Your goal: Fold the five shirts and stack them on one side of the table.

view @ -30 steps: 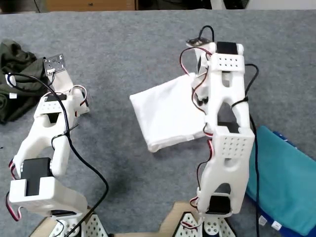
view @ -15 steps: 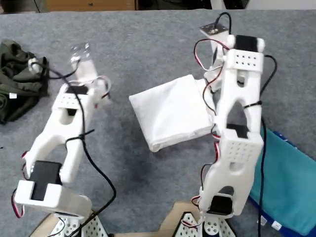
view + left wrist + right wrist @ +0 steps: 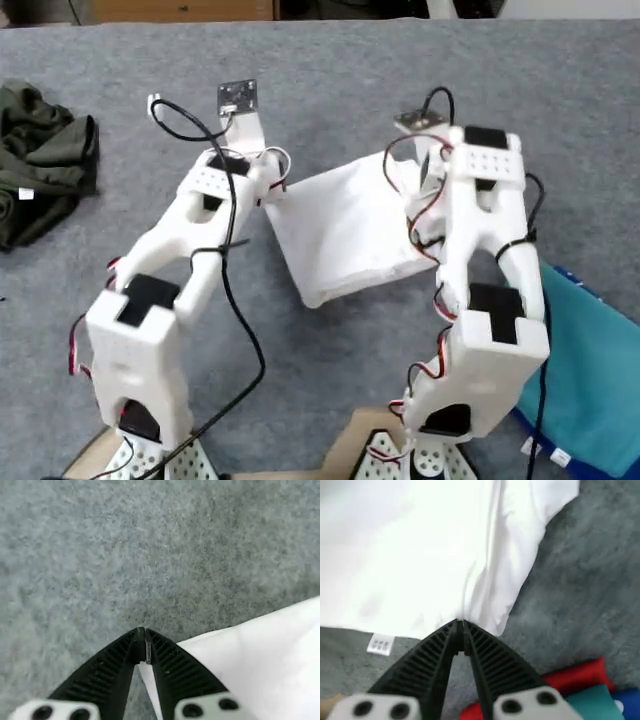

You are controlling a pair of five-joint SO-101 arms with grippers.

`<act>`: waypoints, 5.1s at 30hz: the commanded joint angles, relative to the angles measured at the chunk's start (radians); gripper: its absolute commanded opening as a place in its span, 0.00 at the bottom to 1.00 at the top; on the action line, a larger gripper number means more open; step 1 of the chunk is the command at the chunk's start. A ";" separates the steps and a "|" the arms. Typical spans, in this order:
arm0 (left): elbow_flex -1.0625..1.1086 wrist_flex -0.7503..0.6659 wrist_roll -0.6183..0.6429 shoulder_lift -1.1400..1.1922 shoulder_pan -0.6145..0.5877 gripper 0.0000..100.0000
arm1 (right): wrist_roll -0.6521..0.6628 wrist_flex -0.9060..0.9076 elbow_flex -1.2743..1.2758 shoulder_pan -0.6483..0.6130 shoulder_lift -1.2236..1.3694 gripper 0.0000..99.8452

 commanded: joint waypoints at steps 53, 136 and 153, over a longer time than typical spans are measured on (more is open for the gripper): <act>-0.083 -0.014 0.008 0.030 0.011 0.02 | 0.084 0.069 -0.404 -0.019 0.320 0.00; -0.336 0.238 0.046 0.170 -0.037 0.02 | -0.646 -0.140 0.479 -0.038 -0.507 0.24; -0.264 0.187 0.044 0.125 -0.037 0.02 | -1.013 -0.207 0.251 -0.133 -0.145 0.34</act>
